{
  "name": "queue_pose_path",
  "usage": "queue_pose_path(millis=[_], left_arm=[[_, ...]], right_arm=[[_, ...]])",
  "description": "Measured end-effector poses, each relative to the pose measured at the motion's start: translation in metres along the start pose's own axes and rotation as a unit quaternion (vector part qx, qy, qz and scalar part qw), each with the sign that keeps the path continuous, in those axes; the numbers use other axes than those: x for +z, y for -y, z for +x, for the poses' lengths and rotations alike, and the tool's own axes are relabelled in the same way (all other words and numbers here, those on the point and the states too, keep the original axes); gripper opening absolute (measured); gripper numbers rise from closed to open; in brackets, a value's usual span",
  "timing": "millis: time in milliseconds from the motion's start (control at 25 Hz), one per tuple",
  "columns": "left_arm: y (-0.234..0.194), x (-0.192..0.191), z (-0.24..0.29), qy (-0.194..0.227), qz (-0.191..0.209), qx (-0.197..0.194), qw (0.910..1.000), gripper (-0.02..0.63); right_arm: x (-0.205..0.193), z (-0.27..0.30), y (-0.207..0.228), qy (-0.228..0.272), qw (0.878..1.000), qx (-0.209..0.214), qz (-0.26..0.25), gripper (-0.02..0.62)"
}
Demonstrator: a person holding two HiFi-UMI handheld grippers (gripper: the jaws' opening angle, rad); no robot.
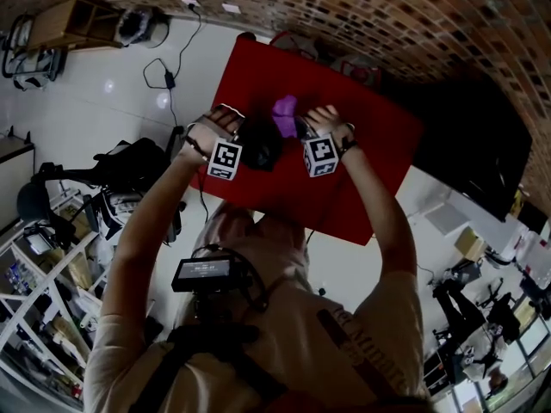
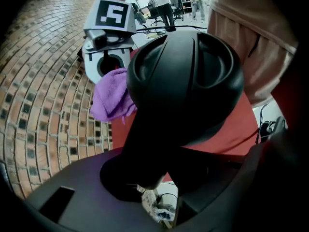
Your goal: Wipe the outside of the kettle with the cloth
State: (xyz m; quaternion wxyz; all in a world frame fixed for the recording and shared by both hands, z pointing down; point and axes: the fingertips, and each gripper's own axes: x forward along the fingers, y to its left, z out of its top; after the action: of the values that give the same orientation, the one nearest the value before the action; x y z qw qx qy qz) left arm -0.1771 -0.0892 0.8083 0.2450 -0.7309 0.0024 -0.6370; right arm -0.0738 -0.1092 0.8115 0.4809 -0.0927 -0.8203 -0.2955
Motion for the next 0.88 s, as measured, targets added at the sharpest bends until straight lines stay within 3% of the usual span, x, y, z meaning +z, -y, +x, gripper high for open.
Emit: queue_pose_path(millis=[120, 200, 280, 400, 520, 640, 760, 880], left_arm=[[-0.003, 0.007, 0.000, -0.003, 0.016, -0.002, 0.9999, 0.133], [-0.004, 0.003, 0.002, -0.011, 0.025, 0.000, 0.9996, 0.133], [-0.002, -0.003, 0.003, -0.018, 0.020, 0.001, 0.9996, 0.133], [0.001, -0.008, 0.003, -0.022, 0.000, -0.005, 0.9997, 0.133], [0.004, -0.012, 0.004, -0.025, -0.022, -0.014, 0.9993, 0.132], [0.013, -0.016, 0.000, -0.035, -0.058, -0.051, 0.9964, 0.126], [0.031, -0.022, -0.006, -0.054, -0.102, -0.095, 0.9887, 0.113], [0.059, -0.023, -0.019, -0.062, -0.165, -0.118, 0.9772, 0.105]], right_arm=[[0.031, 0.018, 0.000, 0.012, 0.994, 0.016, -0.112, 0.106], [0.029, 0.042, -0.011, 0.011, 0.985, 0.043, -0.165, 0.106], [0.017, 0.067, -0.026, 0.008, 0.980, 0.081, -0.180, 0.106], [-0.001, 0.096, -0.053, -0.007, 0.979, 0.129, -0.160, 0.106], [-0.012, 0.102, -0.061, -0.016, 0.989, 0.128, -0.077, 0.107], [-0.017, 0.081, -0.042, -0.011, 0.993, 0.074, 0.096, 0.107], [-0.030, 0.050, -0.038, -0.003, 0.965, 0.021, 0.260, 0.107], [-0.018, 0.016, -0.046, 0.029, 0.932, -0.016, 0.362, 0.107]])
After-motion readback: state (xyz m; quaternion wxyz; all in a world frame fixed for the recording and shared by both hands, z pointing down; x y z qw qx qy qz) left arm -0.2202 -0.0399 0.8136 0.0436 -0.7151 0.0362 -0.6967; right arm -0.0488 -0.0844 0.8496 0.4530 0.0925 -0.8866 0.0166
